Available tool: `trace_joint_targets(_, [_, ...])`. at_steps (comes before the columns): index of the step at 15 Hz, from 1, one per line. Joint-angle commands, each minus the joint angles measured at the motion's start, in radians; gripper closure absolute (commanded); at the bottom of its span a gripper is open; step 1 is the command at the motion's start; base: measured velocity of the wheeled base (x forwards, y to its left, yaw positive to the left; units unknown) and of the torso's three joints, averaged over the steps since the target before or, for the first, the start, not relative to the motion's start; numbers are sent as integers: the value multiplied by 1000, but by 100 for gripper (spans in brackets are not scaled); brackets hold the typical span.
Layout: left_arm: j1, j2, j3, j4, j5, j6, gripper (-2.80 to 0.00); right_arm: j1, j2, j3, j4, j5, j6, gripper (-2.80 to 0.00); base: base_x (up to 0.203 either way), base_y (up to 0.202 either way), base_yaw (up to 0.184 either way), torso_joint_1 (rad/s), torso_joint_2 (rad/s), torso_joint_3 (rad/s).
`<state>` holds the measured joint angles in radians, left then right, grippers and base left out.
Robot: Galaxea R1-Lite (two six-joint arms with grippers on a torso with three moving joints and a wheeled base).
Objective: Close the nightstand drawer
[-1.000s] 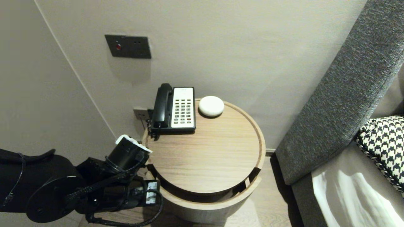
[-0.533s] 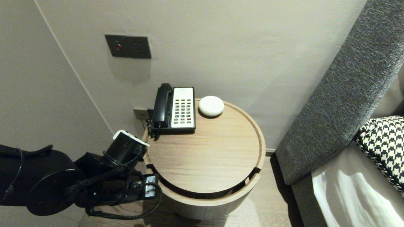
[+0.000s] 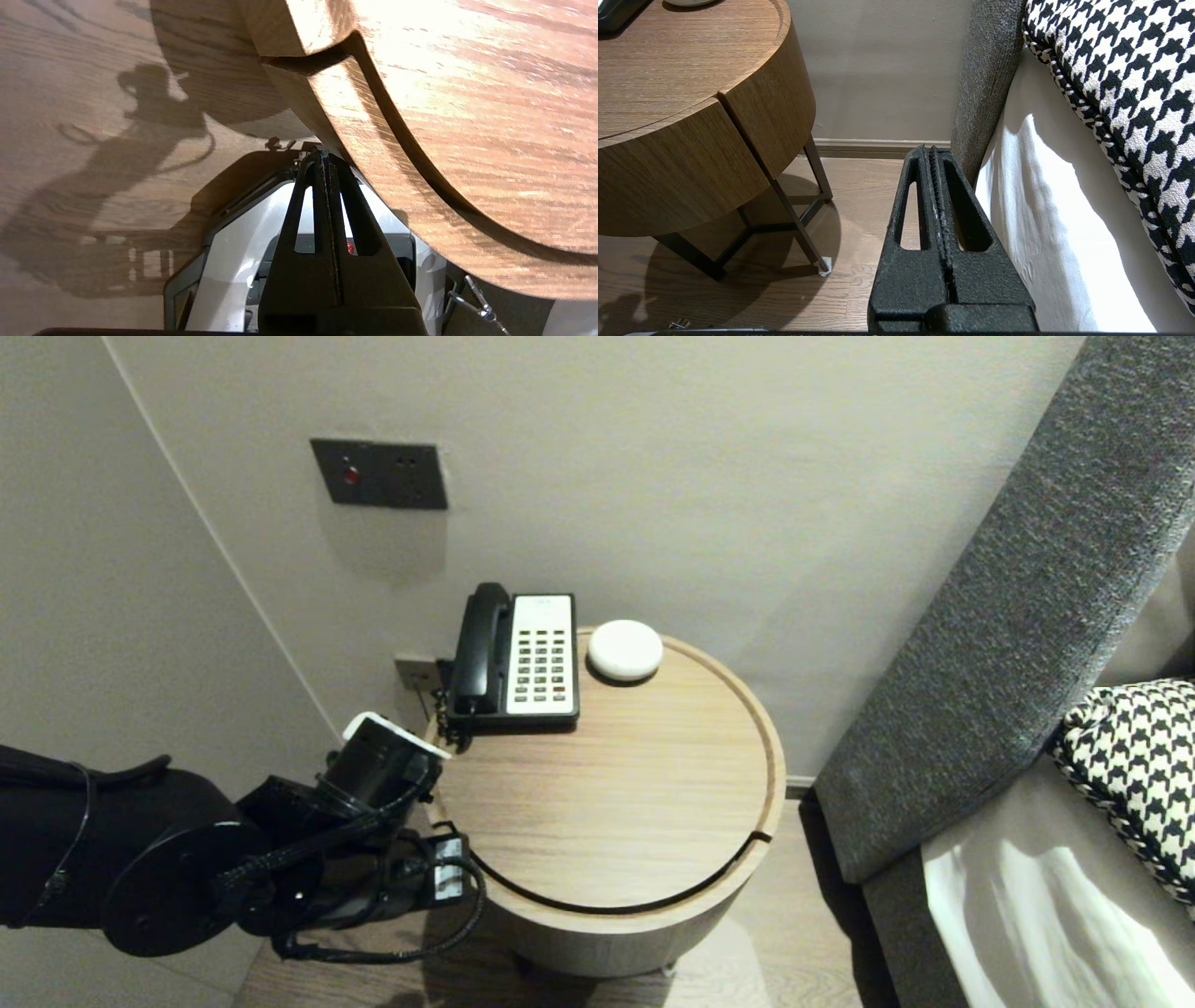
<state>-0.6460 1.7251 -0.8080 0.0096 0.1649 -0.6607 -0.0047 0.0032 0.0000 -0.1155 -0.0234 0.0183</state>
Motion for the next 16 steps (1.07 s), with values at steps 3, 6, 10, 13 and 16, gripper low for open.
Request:
trace_joint_targets(3, [-1,14,-16,-2,1,-17,0,0,0,40,-1,0,0,0,0,0,0,0,0,0])
trace_joint_targets(6, [-1,9,-22,-1,2,-29,0,0,0,40,-1,0,0,0,0,0,0,0,0,0])
trace_joint_targets(10, [-2,-2,17,4,2,-18,0,0,0,40,-1,0,0,0,0,0,0,0,0,0])
trace_joint_targets(13, [-32,-20,66,3,1,-19,0,0,0,40,-1,0,0,0,0,0,0,0,0,0])
trace_joint_targets(16, [-34,-55,110,7,0,-15,0,0,0,40,-1,0,0,0,0,0,0,0,0,0])
